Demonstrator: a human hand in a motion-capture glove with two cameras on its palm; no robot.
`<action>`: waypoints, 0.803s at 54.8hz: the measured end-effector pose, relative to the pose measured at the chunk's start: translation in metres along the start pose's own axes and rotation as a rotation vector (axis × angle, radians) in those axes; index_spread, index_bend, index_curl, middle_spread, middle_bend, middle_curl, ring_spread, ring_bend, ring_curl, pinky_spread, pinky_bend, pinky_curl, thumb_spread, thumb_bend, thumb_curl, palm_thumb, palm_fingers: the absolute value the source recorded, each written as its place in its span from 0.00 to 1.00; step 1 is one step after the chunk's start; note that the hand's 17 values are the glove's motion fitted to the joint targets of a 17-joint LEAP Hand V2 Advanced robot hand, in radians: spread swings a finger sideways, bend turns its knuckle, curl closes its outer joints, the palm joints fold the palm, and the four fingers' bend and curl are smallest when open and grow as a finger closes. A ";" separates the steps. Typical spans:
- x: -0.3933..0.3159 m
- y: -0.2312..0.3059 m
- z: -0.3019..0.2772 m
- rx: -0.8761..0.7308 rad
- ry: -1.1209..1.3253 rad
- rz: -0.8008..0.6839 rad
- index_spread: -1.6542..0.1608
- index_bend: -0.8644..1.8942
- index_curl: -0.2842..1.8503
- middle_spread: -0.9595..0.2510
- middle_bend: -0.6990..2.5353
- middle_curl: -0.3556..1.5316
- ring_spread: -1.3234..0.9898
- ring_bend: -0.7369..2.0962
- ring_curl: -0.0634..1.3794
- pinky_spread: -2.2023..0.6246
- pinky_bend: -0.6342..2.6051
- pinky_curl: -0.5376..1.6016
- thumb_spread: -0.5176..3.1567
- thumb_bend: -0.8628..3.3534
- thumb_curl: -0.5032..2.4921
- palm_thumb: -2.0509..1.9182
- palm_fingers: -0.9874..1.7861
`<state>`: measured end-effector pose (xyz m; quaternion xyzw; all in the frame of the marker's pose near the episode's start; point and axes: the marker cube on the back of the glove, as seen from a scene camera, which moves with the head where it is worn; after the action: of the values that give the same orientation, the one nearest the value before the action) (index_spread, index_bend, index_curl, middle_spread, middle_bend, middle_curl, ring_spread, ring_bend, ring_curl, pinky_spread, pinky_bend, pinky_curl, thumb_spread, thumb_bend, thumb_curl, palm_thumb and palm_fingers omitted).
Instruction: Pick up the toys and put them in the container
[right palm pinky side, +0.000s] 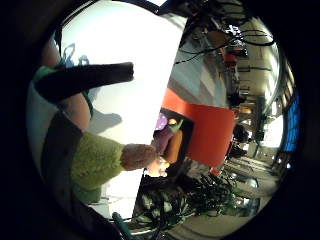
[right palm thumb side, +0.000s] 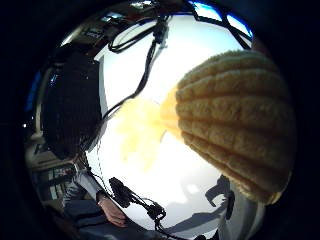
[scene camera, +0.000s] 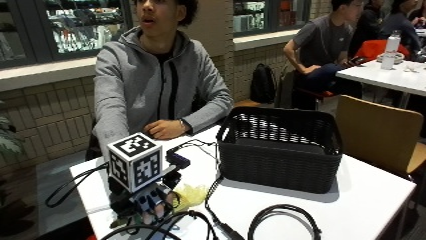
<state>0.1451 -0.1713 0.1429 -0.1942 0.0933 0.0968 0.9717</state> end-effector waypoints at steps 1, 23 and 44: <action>-0.001 0.001 -0.002 0.007 -0.001 -0.001 0.76 0.35 0.26 0.63 0.42 0.41 0.45 0.60 0.34 0.68 0.47 0.44 0.58 0.28 0.29 0.65 0.69; -0.078 -0.017 -0.117 0.245 -0.157 -0.170 0.79 0.39 0.28 0.53 0.49 0.53 0.41 0.69 0.46 0.65 0.53 0.50 0.53 0.29 0.36 0.70 0.64; -0.288 -0.050 -0.181 0.314 0.017 -0.602 0.81 0.43 0.35 0.49 0.52 0.64 0.41 0.73 0.51 0.65 0.56 0.53 0.51 0.28 0.40 0.70 0.59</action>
<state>-0.1473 -0.3314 0.0595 -0.0618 0.0536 -0.2119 0.9739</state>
